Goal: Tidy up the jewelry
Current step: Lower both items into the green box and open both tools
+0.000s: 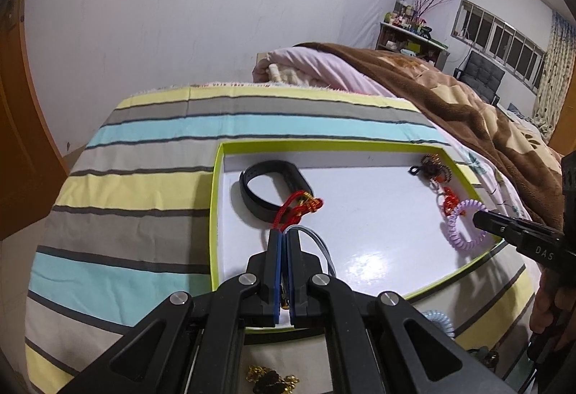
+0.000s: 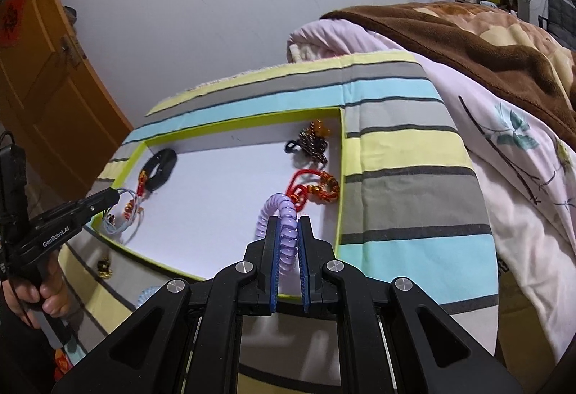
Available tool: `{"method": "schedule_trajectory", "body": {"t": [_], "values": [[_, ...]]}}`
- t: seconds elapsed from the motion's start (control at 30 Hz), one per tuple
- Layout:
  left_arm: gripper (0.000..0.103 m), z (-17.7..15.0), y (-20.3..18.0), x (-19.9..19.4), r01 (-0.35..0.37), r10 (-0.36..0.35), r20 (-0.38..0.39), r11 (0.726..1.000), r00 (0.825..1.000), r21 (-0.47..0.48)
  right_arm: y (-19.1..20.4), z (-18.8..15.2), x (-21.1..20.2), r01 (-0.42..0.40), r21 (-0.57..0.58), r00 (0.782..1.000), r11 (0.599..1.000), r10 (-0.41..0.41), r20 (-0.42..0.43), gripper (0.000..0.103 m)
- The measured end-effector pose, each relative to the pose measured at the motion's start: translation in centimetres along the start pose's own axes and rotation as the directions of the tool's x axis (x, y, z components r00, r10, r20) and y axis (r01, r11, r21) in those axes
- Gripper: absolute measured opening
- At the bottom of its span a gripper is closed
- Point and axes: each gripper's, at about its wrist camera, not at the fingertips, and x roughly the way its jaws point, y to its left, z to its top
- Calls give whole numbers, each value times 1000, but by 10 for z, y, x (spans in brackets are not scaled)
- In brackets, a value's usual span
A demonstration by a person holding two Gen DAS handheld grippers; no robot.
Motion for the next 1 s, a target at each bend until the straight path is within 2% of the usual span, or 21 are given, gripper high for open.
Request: {"method": "schedule_trajectory", "body": {"t": [0.23, 0.4, 0.47, 0.7, 1.0], "values": [[2, -4, 3, 5, -5, 4, -18, 1000, 1000, -8, 6, 0, 0, 34, -35, 999, 999, -34, -9, 12], [2, -6, 0, 3, -8, 8, -21, 1000, 1000, 14, 12, -3, -4, 50, -58, 999, 997, -50, 5, 22], [3, -7, 0, 3, -3, 4, -22, 1000, 1000, 17, 14, -4, -7, 58, -69, 998, 996, -58, 14, 29], [6, -11, 2, -3, 11, -11, -16, 1000, 1000, -3, 14, -6, -16, 69, -72, 997, 995, -67, 35, 30], [10, -16, 3, -25, 10, -10, 23, 1000, 1000, -7, 18, -19, -37, 45, -65, 998, 997, -41, 54, 30]]}}
